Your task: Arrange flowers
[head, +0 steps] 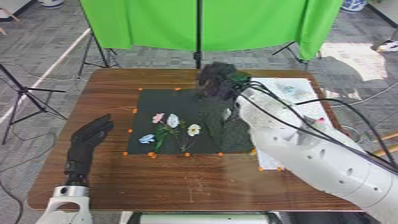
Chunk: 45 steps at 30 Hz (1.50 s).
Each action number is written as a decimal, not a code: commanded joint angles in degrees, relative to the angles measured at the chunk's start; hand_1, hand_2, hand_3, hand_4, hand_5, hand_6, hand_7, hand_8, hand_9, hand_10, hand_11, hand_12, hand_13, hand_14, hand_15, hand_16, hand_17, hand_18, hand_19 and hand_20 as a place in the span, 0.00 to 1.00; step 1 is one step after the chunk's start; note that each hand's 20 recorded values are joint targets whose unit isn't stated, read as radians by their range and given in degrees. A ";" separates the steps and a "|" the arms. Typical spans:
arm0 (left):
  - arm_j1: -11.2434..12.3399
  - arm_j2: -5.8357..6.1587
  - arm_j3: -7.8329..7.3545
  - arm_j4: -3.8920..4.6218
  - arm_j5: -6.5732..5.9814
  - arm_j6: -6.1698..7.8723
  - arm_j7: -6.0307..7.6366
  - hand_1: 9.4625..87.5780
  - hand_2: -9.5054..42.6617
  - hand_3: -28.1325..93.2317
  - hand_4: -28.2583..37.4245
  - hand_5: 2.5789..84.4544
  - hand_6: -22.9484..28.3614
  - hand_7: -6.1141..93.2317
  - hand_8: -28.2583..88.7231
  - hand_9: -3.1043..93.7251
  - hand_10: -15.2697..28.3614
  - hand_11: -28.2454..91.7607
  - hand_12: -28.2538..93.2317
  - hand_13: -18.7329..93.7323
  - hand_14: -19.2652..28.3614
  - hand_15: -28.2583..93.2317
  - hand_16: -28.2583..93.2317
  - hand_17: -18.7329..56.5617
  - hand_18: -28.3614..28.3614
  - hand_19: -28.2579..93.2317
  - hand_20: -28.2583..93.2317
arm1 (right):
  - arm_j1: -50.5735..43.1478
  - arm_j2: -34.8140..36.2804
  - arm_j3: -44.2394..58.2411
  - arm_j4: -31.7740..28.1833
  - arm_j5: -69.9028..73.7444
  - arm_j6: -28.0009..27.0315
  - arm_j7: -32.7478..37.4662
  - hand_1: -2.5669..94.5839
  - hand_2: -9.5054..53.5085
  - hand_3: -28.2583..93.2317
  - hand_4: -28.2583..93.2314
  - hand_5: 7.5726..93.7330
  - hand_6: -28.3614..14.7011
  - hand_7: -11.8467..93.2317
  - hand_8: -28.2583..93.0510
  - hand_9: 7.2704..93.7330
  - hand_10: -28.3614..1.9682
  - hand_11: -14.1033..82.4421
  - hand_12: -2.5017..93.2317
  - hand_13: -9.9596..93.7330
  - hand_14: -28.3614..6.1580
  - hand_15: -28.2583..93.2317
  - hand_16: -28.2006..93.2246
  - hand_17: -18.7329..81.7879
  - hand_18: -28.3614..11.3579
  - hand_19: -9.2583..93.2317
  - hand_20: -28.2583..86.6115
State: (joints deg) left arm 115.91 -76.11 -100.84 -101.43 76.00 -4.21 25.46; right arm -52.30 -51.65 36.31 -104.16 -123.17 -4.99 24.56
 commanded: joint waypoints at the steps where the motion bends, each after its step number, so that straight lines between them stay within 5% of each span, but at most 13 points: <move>1: 1.71 -2.30 1.21 -0.09 0.03 -0.24 -0.54 0.24 0.00 0.75 0.20 0.55 0.54 0.19 0.20 0.48 0.66 0.39 0.36 0.48 0.79 0.39 0.26 0.36 0.80 0.35 0.41 | 0.14 3.89 15.25 7.83 -3.09 -0.88 11.09 0.31 0.00 0.72 0.09 0.63 0.71 0.24 0.16 0.78 0.45 0.29 0.25 0.97 0.75 0.73 0.51 0.78 0.28 1.00 0.80; 12: 2.24 -2.55 0.67 -0.41 0.11 -0.03 -0.46 0.24 0.00 0.75 0.20 0.55 0.54 0.19 0.20 0.48 0.66 0.39 0.36 0.48 0.79 0.39 0.26 0.36 0.80 0.34 0.41 | -4.78 7.42 21.96 14.33 -1.69 -10.14 19.30 0.16 0.00 0.66 0.10 0.52 0.65 0.18 0.18 0.78 0.36 0.29 0.26 0.97 0.71 0.73 0.51 0.79 0.23 1.00 0.81; 27: 2.24 -3.50 0.96 -0.28 0.19 -0.23 -0.37 0.24 0.00 0.75 0.20 0.55 0.54 0.19 0.20 0.48 0.66 0.39 0.36 0.48 0.79 0.39 0.26 0.35 0.80 0.34 0.41 | -6.42 4.64 22.08 22.98 0.04 -13.98 20.40 0.28 0.00 0.71 0.12 0.47 0.67 0.19 0.17 0.79 0.40 0.29 0.25 0.98 0.73 0.73 0.51 0.80 0.24 1.00 0.81; 45: 0.73 -3.62 1.42 0.80 0.23 -0.66 -0.18 0.24 0.00 0.75 0.20 0.55 0.54 0.19 0.20 0.48 0.66 0.39 0.36 0.48 0.79 0.39 0.26 0.35 0.80 0.34 0.41 | -12.14 3.03 22.27 25.11 -1.12 -5.33 14.14 0.41 0.00 0.76 0.10 0.46 0.70 0.23 0.17 0.78 0.49 0.30 0.24 0.99 0.77 0.73 0.51 0.81 0.29 1.00 0.80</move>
State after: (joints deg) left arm 116.70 -76.63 -101.48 -101.88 76.14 -4.21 25.52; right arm -62.15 -48.08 59.87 -79.71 -120.76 -15.14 42.49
